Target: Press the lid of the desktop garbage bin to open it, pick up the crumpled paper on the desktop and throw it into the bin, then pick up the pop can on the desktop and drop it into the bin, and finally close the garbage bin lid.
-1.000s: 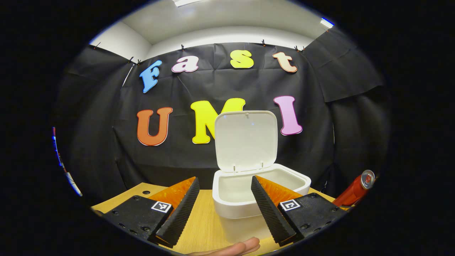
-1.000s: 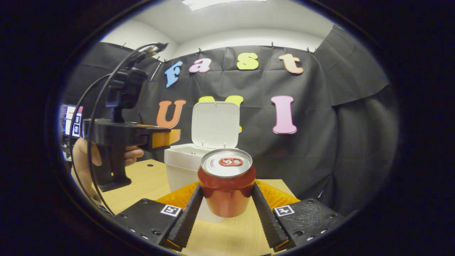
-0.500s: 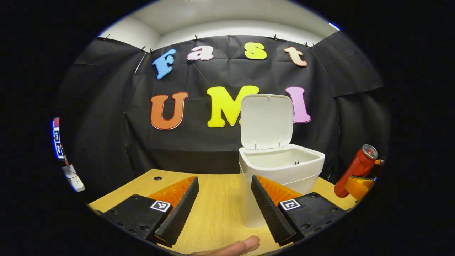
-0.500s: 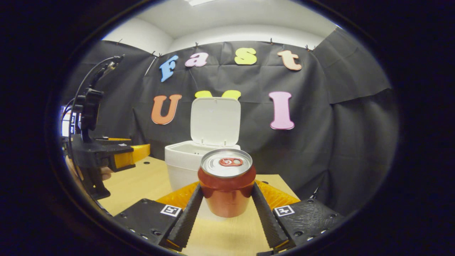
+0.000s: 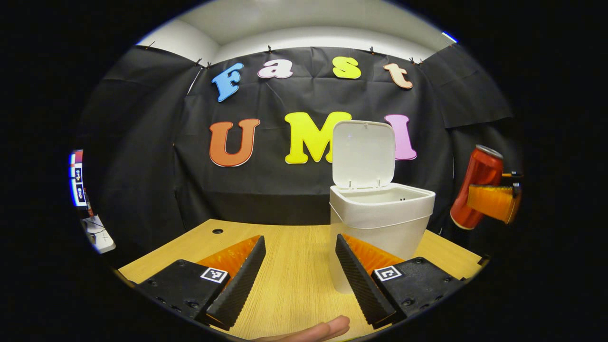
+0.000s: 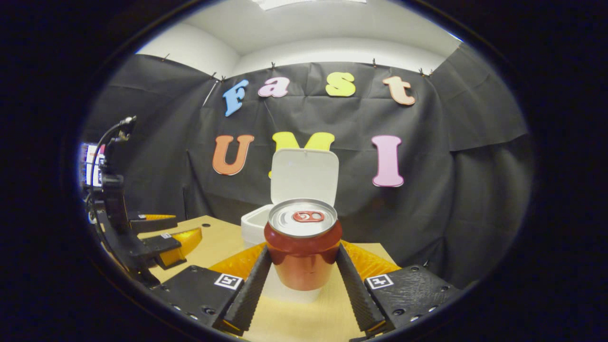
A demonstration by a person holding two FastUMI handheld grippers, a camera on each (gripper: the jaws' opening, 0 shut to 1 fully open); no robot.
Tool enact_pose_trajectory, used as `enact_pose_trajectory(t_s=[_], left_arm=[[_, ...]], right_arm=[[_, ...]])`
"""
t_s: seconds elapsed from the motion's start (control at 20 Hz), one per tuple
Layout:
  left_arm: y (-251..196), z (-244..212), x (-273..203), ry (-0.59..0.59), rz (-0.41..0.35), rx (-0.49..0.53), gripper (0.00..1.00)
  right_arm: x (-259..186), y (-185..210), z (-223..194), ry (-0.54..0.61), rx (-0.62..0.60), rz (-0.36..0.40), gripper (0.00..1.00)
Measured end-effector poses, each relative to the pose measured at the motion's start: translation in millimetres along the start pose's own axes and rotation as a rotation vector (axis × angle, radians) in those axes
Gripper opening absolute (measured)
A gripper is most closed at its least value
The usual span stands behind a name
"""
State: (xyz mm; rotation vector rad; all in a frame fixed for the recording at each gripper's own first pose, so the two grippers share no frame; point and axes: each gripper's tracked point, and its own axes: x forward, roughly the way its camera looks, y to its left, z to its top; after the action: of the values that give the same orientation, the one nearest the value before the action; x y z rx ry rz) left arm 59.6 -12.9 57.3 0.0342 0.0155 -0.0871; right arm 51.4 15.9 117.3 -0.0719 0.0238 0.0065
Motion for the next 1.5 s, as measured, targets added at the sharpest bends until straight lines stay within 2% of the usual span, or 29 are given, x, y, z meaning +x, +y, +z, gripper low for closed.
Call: enact_pose_trajectory(t_s=[0.2, 0.4, 0.8, 1.0, 1.15, 1.5], left_arm=[[2.6, -4.5, -6.0, 0.007, -0.012, -0.013, 0.96], [15.9, -3.4, -11.0, 0.006, 0.010, -0.020, 0.96], [23.7, 5.1, -20.5, -0.023, -0.008, -0.017, 0.96], [27.7, 9.9, -22.0, -0.042, -0.015, -0.019, 0.96], [30.7, 7.0, -22.0, -0.035, -0.008, -0.018, 0.96], [34.2, 8.3, -21.4, -0.045, -0.006, -0.010, 0.96]], right_arm=[[8.8, 17.1, 34.3, -0.006, 0.014, 0.038, 0.79], [34.4, 33.2, 63.4, 0.020, 0.038, 0.070, 0.79], [109.0, 44.7, 92.2, 0.079, 0.021, 0.032, 0.80], [150.0, 39.6, 89.1, 0.098, -0.009, -0.036, 0.79], [181.3, 35.0, 74.3, 0.144, 0.014, -0.073, 0.79], [225.3, 30.6, 32.3, 0.282, 0.016, -0.100, 0.80]])
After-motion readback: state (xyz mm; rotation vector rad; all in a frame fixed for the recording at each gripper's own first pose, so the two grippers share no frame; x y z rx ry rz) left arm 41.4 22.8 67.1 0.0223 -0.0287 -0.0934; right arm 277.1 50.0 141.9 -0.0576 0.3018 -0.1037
